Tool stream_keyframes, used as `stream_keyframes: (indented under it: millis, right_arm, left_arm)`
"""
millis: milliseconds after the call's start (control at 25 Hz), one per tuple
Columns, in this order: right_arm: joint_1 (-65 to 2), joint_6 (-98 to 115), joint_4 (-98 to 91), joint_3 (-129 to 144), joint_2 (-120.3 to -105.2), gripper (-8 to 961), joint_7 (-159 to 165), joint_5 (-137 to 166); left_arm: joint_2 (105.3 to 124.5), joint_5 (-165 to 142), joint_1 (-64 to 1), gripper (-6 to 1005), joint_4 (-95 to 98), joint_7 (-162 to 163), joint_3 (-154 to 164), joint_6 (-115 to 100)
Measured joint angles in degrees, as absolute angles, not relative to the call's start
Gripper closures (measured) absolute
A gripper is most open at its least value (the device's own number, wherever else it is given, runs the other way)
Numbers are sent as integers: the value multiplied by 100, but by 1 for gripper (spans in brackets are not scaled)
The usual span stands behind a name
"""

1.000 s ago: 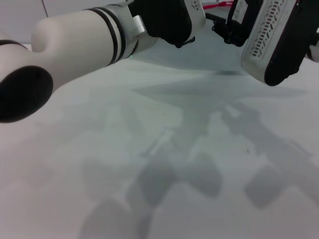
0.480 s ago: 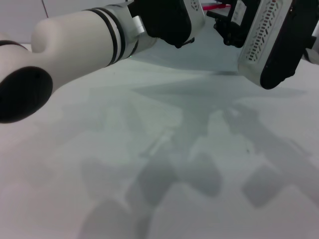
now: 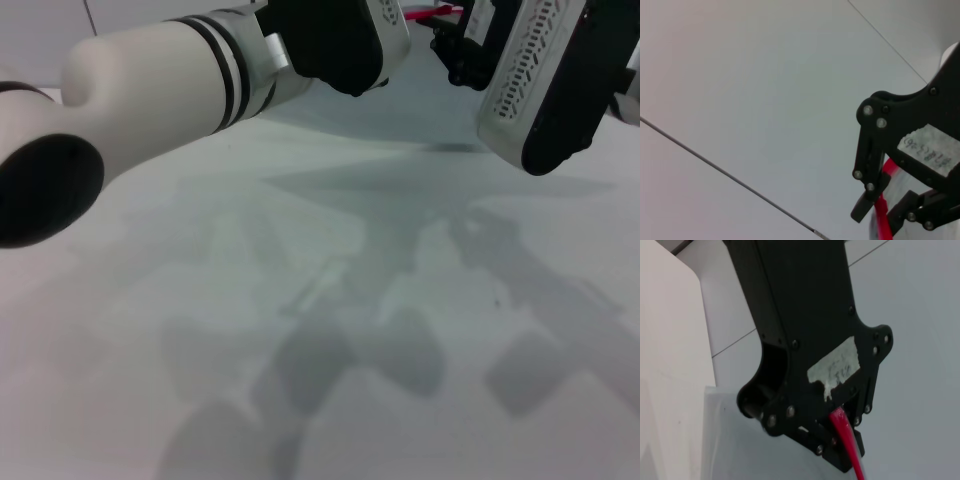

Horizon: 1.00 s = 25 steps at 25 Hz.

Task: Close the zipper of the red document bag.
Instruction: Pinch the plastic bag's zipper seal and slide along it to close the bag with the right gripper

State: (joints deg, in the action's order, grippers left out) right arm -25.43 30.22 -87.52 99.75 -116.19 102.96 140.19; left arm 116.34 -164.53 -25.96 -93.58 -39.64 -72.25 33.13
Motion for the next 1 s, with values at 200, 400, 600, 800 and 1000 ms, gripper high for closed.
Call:
stream_keyframes:
  millis: [200, 400, 600, 800, 1000]
  right_arm:
    - [-2534, 3022, -8783, 9984, -11619, 777, 10297, 14019]
    - [-2531, 3022, -8785, 10000, -11619, 823, 10300, 14019]
    - [-2533, 3022, -8777, 10017, -11619, 835, 10301, 14021]
    - [-2536, 3023, -8778, 10019, -11619, 844, 10301, 14024]
    - [-2537, 3023, -8751, 10020, -11619, 868, 10301, 14099]
  left_arm:
    - [11636, -16453, -2592, 941, -9361, -3975, -7225, 3312]
    - [11637, -16453, -2585, 941, -9361, -3977, -7229, 3312]
    - [11636, -16453, -2587, 941, -9361, -3979, -7223, 3312]
    - [11637, -16453, -2584, 941, -9361, -3981, -7225, 3308]
    - [11637, -16453, -2582, 941, -9360, -3981, -7228, 3295]
